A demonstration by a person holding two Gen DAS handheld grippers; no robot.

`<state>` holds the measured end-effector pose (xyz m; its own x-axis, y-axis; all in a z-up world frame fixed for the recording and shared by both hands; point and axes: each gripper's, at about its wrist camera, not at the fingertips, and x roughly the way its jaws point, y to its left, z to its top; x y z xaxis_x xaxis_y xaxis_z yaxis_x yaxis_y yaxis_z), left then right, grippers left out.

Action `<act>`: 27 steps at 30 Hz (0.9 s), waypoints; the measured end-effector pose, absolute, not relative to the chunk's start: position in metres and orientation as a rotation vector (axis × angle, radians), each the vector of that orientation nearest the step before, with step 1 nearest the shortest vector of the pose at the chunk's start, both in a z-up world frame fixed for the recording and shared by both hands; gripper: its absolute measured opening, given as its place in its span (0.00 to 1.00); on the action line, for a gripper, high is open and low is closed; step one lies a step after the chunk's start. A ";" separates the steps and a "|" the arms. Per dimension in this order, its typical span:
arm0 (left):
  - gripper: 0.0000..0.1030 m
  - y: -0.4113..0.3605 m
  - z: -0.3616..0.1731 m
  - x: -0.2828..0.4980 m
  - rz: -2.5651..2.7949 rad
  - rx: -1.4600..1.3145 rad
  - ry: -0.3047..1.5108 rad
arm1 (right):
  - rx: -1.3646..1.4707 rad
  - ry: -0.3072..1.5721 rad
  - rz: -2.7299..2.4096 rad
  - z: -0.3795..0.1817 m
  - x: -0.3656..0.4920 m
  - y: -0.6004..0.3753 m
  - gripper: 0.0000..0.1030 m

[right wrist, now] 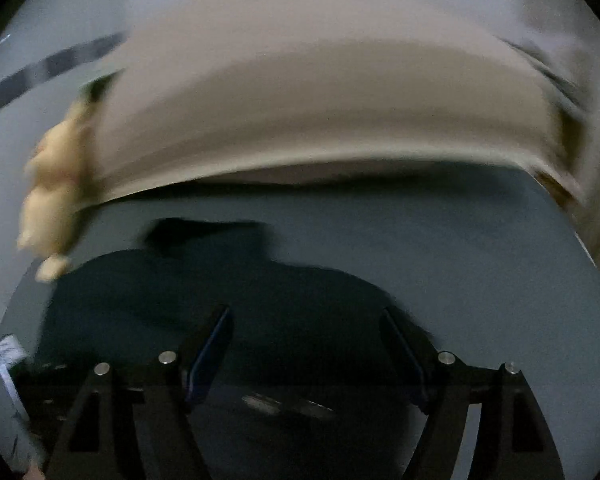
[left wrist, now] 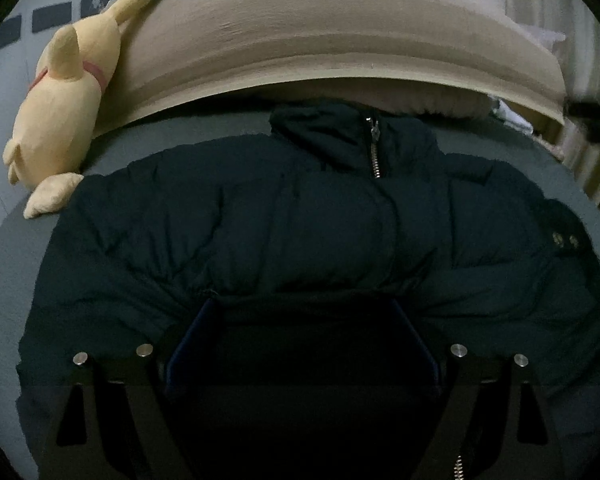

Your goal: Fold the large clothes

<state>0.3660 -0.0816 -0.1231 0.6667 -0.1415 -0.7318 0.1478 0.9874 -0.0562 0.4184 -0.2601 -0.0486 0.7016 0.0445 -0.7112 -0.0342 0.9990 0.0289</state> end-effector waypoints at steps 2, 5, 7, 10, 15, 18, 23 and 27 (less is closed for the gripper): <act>0.86 -0.076 -0.123 0.366 -0.192 -0.037 0.820 | -0.048 0.812 0.136 -0.047 0.446 -0.217 0.76; 0.87 -0.068 -0.123 0.365 -0.225 -0.091 0.807 | -0.129 0.864 0.197 -0.060 0.492 -0.158 0.76; 0.87 -0.063 -0.123 0.365 -0.248 -0.132 0.799 | -0.218 0.889 0.205 -0.072 0.515 -0.125 0.76; 0.87 -0.056 -0.123 0.364 -0.279 -0.193 0.781 | -0.355 0.936 0.188 -0.099 0.549 -0.090 0.76; 0.87 -0.052 -0.123 0.363 -0.305 -0.243 0.766 | -0.254 1.051 0.151 -0.139 0.580 -0.105 0.25; 0.87 -0.051 -0.123 0.364 -0.314 -0.258 0.761 | 0.039 1.085 0.159 -0.147 0.595 -0.155 0.24; 0.87 -0.052 -0.123 0.364 -0.319 -0.264 0.761 | 0.189 1.099 0.152 -0.170 0.604 -0.177 0.25; 0.87 -0.051 -0.122 0.364 -0.317 -0.265 0.761 | 0.258 1.120 0.164 -0.176 0.603 -0.191 0.25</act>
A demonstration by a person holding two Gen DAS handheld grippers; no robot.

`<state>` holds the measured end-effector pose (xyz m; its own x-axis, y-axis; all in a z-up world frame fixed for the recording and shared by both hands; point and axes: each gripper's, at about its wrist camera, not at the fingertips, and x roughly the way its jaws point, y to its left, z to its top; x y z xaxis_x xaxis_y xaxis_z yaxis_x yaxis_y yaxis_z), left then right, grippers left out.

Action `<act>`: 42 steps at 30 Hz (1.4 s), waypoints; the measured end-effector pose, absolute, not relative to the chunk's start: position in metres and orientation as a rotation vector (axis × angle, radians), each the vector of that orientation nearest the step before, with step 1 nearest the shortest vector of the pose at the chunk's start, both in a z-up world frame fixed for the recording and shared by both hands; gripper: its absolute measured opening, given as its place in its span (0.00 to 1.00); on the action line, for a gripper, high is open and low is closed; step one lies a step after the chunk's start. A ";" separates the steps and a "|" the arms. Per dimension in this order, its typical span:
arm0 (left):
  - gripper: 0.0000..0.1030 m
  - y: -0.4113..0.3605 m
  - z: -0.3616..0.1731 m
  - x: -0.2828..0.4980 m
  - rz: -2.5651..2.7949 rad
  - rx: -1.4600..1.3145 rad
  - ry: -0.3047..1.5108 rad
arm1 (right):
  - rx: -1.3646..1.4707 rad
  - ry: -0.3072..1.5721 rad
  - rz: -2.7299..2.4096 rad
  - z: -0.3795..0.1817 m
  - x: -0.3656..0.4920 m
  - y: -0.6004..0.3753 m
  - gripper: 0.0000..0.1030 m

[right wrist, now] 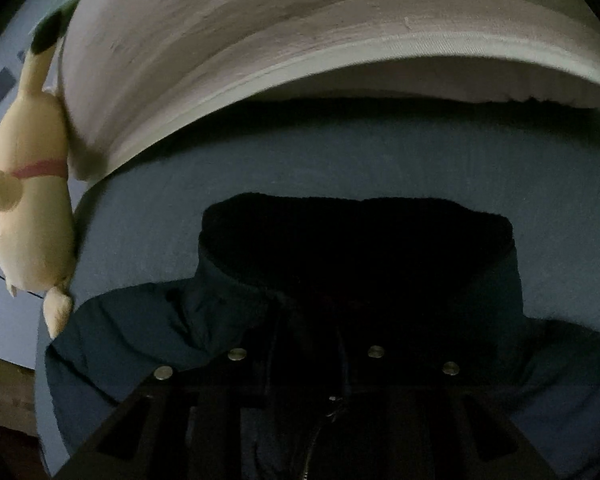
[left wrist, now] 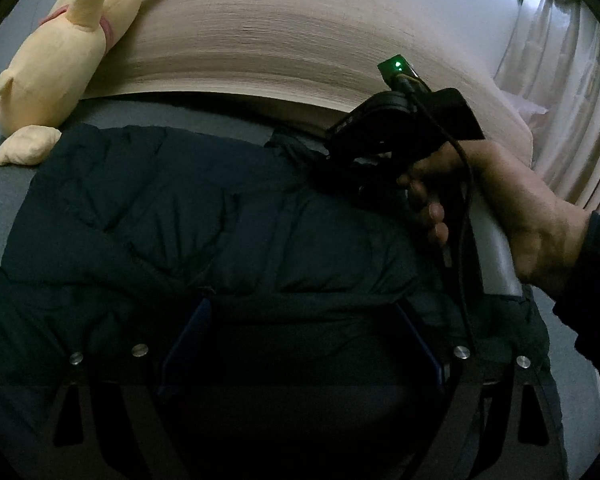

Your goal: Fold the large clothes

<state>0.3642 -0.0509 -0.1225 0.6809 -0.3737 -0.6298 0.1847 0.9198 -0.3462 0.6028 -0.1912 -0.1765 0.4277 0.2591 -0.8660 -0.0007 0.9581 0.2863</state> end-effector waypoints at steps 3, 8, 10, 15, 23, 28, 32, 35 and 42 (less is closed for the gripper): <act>0.87 -0.051 -0.122 0.365 -0.317 -0.266 0.761 | 0.208 1.070 0.166 -0.159 0.590 -0.184 0.34; 0.87 -0.051 -0.122 0.365 -0.318 -0.269 0.760 | 0.121 0.921 0.146 -0.112 0.551 -0.177 0.63; 0.87 -0.049 -0.122 0.364 -0.318 -0.270 0.759 | 0.149 0.948 0.145 -0.117 0.546 -0.182 0.55; 0.87 -0.049 -0.123 0.363 -0.317 -0.269 0.760 | 0.110 1.068 0.085 -0.154 0.558 -0.198 0.39; 0.87 -0.048 -0.122 0.361 -0.317 -0.271 0.760 | 0.126 1.039 0.091 -0.153 0.548 -0.199 0.47; 0.88 -0.050 -0.122 0.359 -0.310 -0.259 0.766 | 0.190 0.916 0.113 -0.083 0.472 -0.230 0.76; 0.89 -0.057 -0.116 0.358 -0.285 -0.210 0.783 | 0.210 0.863 0.100 -0.035 0.369 -0.269 0.78; 0.89 -0.054 -0.096 0.350 -0.273 -0.188 0.839 | 0.224 0.826 0.053 -0.016 0.285 -0.299 0.79; 0.89 0.008 -0.028 0.288 -0.157 -0.235 0.826 | 0.297 0.816 -0.070 -0.016 0.136 -0.356 0.81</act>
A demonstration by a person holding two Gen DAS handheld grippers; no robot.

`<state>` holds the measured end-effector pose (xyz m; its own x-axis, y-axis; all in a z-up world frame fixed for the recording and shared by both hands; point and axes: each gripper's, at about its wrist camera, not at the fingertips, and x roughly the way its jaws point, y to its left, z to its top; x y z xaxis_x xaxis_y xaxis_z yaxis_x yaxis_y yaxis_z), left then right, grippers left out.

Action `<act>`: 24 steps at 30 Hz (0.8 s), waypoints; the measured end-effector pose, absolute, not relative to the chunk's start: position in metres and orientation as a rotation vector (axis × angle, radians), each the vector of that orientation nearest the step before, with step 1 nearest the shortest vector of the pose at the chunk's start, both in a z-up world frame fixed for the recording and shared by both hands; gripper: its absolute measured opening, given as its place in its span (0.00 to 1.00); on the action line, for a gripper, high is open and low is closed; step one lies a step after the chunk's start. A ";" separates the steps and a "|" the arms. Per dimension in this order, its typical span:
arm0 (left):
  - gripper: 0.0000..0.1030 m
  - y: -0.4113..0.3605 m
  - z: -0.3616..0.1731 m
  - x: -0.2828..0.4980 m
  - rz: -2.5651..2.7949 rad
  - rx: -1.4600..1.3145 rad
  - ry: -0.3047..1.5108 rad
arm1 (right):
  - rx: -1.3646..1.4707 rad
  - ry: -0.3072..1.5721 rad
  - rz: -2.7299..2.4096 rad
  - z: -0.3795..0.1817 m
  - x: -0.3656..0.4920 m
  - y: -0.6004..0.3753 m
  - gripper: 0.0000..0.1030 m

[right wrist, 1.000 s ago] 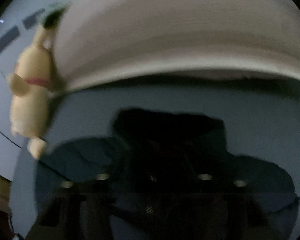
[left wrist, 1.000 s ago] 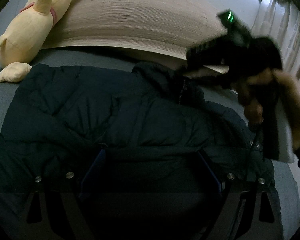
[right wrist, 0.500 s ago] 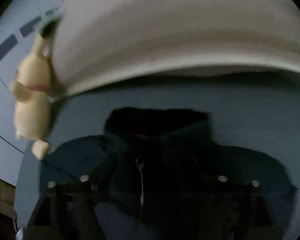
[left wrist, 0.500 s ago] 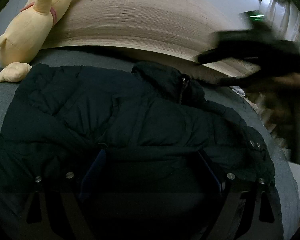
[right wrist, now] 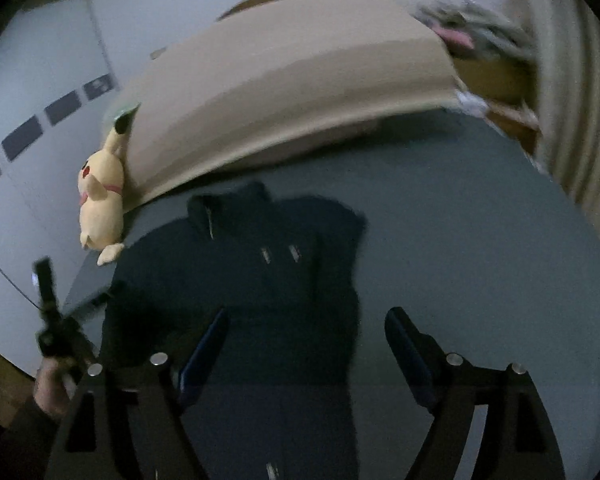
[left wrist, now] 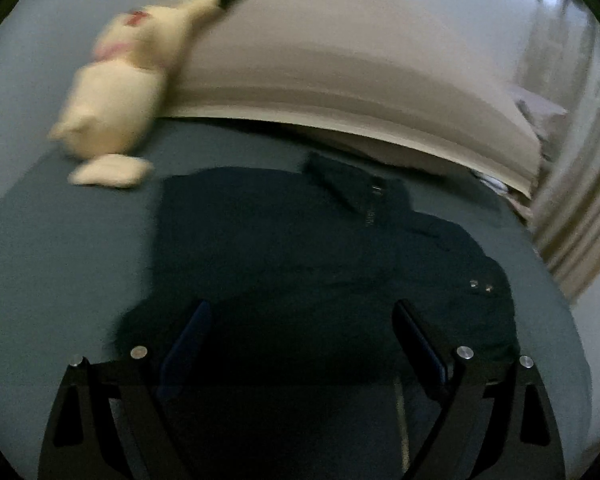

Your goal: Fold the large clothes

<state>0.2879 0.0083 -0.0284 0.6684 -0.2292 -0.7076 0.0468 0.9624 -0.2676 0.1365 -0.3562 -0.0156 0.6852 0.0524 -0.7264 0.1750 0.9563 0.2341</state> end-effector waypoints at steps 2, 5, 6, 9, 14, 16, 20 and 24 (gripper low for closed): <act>0.89 0.030 -0.021 0.266 -0.095 -0.254 0.838 | 0.329 0.828 -0.079 -0.018 0.102 -0.367 0.81; 0.89 0.057 -0.012 0.234 -0.020 -0.258 0.854 | 0.364 0.829 -0.078 -0.031 0.061 -0.367 0.81; 0.89 0.062 -0.009 0.227 -0.008 -0.257 0.853 | 0.375 0.821 -0.078 -0.034 0.046 -0.366 0.81; 0.89 0.081 0.003 0.193 0.039 -0.243 0.843 | 0.386 0.820 -0.088 -0.049 0.022 -0.355 0.81; 0.89 0.098 0.017 0.147 0.063 -0.203 0.815 | 0.427 0.833 -0.116 -0.065 -0.010 -0.352 0.81; 0.89 0.103 0.020 0.135 0.070 -0.195 0.804 | 0.443 0.836 -0.119 -0.069 -0.016 -0.351 0.81; 0.89 0.118 0.022 0.110 0.079 -0.187 0.800 | 0.451 0.843 -0.128 -0.075 -0.028 -0.344 0.81; 0.89 0.130 0.014 0.091 0.084 -0.193 0.814 | 0.456 0.849 -0.129 -0.085 -0.034 -0.336 0.81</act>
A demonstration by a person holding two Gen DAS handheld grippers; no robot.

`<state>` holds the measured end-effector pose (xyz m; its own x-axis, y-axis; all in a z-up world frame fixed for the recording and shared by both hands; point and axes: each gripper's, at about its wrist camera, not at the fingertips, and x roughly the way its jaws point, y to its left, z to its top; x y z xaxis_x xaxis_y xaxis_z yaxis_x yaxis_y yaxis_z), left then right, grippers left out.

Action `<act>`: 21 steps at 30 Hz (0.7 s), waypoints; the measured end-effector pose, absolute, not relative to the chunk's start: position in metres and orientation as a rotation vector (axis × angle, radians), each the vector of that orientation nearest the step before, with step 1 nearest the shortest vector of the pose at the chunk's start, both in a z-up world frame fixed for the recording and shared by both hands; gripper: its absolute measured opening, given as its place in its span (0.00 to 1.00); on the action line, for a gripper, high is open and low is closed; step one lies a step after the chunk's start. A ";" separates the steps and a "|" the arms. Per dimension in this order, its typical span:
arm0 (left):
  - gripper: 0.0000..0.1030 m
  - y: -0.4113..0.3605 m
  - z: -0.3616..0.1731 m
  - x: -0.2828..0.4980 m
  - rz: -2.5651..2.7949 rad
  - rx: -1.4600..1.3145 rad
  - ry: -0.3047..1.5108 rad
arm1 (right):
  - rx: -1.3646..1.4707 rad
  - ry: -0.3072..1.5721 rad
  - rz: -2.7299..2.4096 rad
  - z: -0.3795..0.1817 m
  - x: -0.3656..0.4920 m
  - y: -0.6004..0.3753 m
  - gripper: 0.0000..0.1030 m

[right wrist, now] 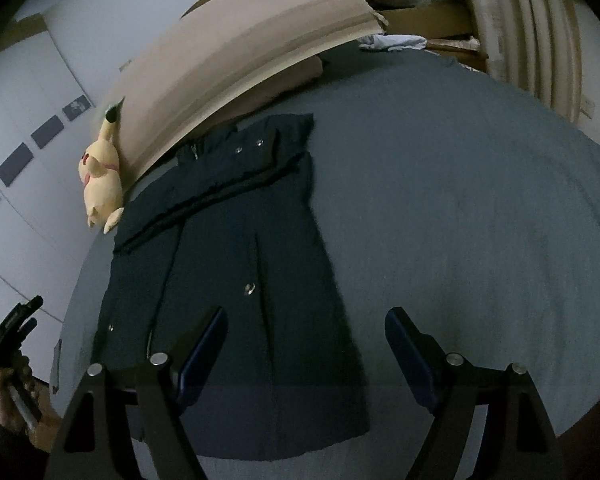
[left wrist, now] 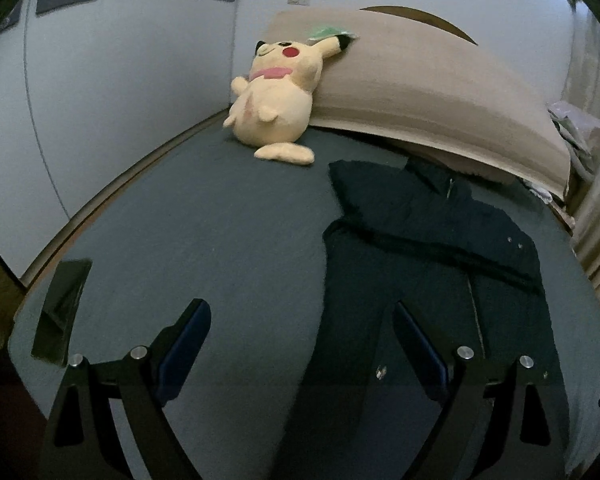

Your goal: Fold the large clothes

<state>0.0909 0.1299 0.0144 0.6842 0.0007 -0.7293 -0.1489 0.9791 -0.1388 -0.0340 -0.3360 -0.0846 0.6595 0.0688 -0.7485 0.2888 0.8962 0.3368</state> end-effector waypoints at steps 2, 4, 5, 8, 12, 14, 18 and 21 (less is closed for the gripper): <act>0.89 0.139 0.006 0.080 0.083 -0.211 0.830 | 0.465 0.862 -0.137 -0.091 -0.038 -0.334 0.81; 0.89 0.149 -0.010 0.062 0.075 -0.236 0.854 | 0.475 0.867 -0.132 -0.097 -0.045 -0.332 0.81; 0.89 0.152 -0.016 0.055 0.074 -0.244 0.860 | 0.480 0.868 -0.133 -0.100 -0.050 -0.332 0.81; 0.89 0.167 -0.040 0.026 0.092 -0.271 0.883 | 0.496 0.867 -0.130 -0.108 -0.066 -0.332 0.81; 0.89 0.183 -0.057 0.004 0.127 -0.322 0.903 | 0.515 0.903 -0.153 -0.126 -0.079 -0.339 0.81; 0.89 0.187 -0.058 -0.002 0.129 -0.342 0.896 | 0.539 0.902 -0.164 -0.131 -0.082 -0.345 0.81; 0.89 0.183 -0.058 -0.003 0.115 -0.319 0.888 | 0.574 0.887 -0.160 -0.134 -0.081 -0.352 0.81; 0.89 0.173 -0.059 -0.001 0.080 -0.308 0.890 | 0.579 0.886 -0.143 -0.134 -0.076 -0.352 0.81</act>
<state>-0.0006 0.1735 -0.0591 0.6293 -0.0588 -0.7749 -0.1956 0.9530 -0.2312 -0.0761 -0.3515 -0.1344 0.6343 0.1153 -0.7645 0.3507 0.8383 0.4174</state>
